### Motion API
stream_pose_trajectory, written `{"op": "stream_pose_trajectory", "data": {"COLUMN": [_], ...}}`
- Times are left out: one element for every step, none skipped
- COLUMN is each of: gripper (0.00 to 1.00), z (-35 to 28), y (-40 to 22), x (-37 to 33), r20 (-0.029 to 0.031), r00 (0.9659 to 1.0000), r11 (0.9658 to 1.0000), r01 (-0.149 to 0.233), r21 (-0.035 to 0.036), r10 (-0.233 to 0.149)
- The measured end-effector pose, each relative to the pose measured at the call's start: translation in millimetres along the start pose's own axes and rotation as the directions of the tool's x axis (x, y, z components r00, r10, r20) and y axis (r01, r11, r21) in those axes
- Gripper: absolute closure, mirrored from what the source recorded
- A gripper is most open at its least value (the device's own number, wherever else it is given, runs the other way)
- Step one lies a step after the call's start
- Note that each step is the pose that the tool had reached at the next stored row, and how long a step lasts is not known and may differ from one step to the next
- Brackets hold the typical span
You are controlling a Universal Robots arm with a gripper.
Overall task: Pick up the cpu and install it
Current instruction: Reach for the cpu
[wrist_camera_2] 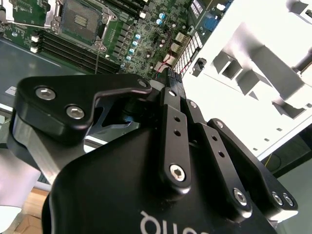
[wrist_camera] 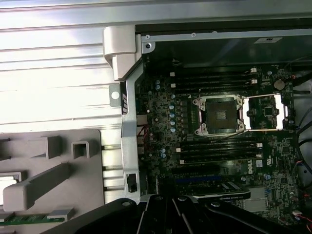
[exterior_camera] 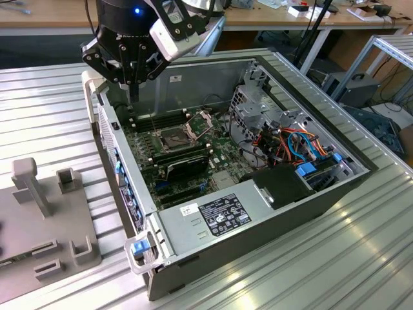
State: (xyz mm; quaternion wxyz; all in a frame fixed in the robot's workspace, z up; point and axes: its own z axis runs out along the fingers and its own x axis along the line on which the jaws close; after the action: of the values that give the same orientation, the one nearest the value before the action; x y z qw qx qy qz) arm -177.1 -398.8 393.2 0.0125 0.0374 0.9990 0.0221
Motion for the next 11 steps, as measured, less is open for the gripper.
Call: {"op": "stream_pose_trajectory", "data": {"gripper": [0.89, 0.89, 0.89, 0.89, 0.89, 0.89, 0.89, 0.89, 0.89, 0.89, 0.89], "z": [0.0, 0.0, -0.1, -0.1, -0.1, -0.1, -0.2, -0.2, -0.3, -0.2, -0.2], "y": [0.0, 0.0, -0.1, -0.2, -0.2, -0.3, -0.4, -0.5, -0.6, -0.7, -0.6], "x": [0.3, 0.6, 1.3, 2.0, 3.1, 4.4, 5.6, 7.2, 8.5, 9.0, 9.0], "r20": [0.0000, 0.0000, 0.0000, -0.0001, 0.0000, 0.0000, 0.0000, 0.0000, -0.0001, 0.0000, 0.0000], "r00": [1.0000, 1.0000, 1.0000, 1.0000, 1.0000, 1.0000, 1.0000, 1.0000, 1.0000, 1.0000, 1.0000], "r11": [1.0000, 1.0000, 1.0000, 1.0000, 1.0000, 1.0000, 1.0000, 1.0000, 1.0000, 1.0000, 1.0000], "r01": [0.000, 0.000, 0.000, 0.000, 0.000, 0.000, 0.000, 0.000, 0.000, 0.000, 0.000], "r21": [0.0001, 0.0000, 0.0001, 0.0001, 0.0001, 0.0000, 0.0001, 0.0001, 0.0000, 0.0000, 0.0000], "r10": [0.000, 0.000, 0.000, 0.000, 0.000, 0.000, 0.000, 0.000, 0.000, 0.000, 0.000]}}
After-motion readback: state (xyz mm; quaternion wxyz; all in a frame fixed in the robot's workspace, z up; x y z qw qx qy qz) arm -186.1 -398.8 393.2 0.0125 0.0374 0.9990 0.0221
